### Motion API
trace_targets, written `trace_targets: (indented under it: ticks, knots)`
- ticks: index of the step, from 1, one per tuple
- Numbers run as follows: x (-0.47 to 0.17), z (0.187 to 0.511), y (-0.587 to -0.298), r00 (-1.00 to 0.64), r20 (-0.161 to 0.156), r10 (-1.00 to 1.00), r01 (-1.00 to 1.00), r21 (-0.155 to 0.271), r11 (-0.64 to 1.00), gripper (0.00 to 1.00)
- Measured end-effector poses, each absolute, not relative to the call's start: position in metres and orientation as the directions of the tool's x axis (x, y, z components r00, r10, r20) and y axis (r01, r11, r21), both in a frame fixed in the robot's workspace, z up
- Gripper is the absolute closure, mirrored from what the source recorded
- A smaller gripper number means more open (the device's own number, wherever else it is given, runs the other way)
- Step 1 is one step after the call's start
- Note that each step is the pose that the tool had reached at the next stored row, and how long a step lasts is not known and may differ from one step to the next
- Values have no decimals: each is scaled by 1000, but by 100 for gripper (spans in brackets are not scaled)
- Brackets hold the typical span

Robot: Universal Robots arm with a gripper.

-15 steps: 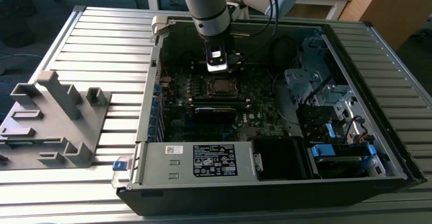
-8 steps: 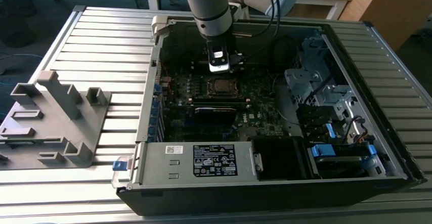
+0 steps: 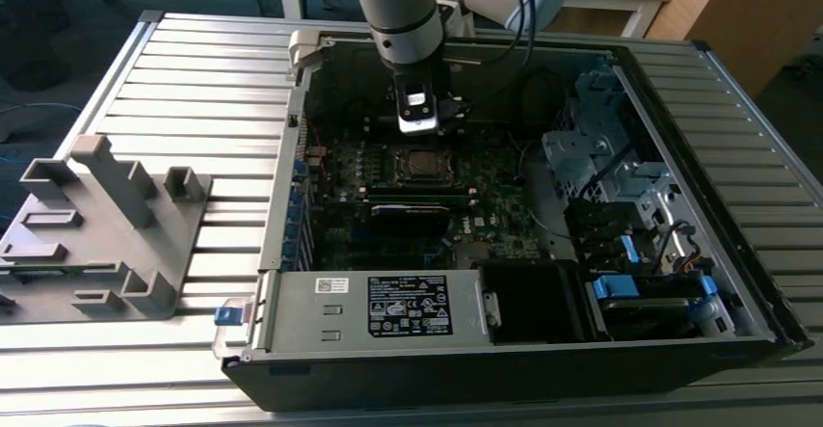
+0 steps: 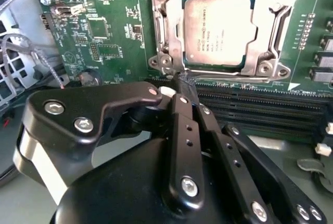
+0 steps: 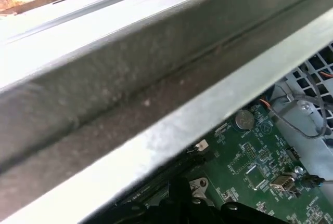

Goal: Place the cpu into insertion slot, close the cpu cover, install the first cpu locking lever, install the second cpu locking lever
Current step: 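Install the first cpu locking lever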

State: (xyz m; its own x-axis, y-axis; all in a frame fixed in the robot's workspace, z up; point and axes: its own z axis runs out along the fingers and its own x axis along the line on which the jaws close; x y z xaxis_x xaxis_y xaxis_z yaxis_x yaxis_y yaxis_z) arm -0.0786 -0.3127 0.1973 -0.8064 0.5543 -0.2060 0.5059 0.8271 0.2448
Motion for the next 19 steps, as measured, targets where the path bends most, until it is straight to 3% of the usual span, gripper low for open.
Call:
trace_targets:
  ticks: [12,19]
  knots:
    - [-78,204,-313,-807,-202,554,507,244,827,89]
    - [-75,204,-313,-823,-126,554,527,195,827,89]
